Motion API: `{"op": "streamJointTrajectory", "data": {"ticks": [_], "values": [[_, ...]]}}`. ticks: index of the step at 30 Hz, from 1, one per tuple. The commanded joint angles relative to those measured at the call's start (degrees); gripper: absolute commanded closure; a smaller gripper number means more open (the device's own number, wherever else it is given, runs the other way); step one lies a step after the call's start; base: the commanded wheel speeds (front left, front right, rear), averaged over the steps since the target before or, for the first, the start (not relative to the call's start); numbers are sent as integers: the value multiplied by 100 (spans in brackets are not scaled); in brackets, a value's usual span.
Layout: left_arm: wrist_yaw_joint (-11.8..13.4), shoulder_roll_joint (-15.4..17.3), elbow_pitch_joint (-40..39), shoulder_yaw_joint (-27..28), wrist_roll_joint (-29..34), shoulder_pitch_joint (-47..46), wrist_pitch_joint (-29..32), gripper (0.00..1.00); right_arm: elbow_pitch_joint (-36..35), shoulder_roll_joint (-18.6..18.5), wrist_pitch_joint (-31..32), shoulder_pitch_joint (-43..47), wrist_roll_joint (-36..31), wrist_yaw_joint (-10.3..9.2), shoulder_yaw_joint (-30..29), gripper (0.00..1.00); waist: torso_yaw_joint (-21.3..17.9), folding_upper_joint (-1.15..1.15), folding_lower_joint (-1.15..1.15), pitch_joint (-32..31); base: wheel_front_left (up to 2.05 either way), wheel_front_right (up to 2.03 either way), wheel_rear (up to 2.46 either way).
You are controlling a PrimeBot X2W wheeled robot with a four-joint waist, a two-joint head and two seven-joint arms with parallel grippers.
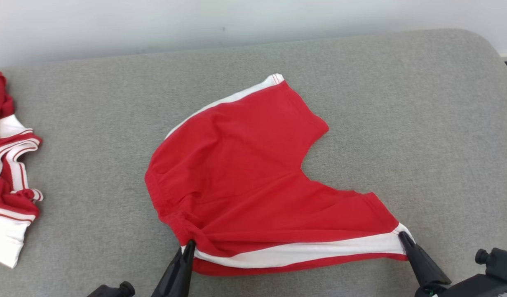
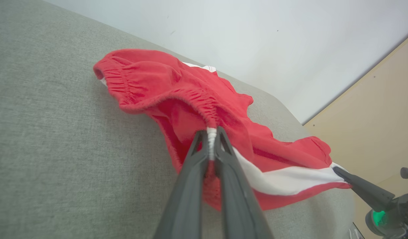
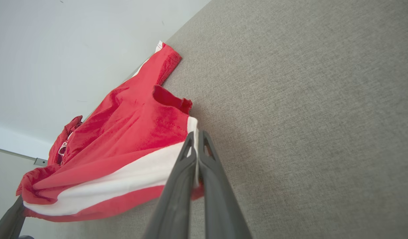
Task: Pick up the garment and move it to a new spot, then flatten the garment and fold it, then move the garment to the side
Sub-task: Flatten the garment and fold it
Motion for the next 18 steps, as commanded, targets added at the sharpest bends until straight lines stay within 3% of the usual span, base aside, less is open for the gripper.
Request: {"op": "streamJointTrajectory", "data": {"ticks": [1,11,18], "values": [[-31,-26,-6,27,75,30,-14,100,-86,36,30,29,-62,-15,-96,100,49,1,1,-36,0,0,0],[-125,-280,-383,-1,207,-505,-10,100,-820,500,412,-522,-186,-15,-805,100,417,1,1,3,0,0,0],[-121,-210,-279,-51,-144,-1348,-9,100,-377,613,645,-1817,-430,-15,-1161,100,727,1,1,284,0,0,0]]}}
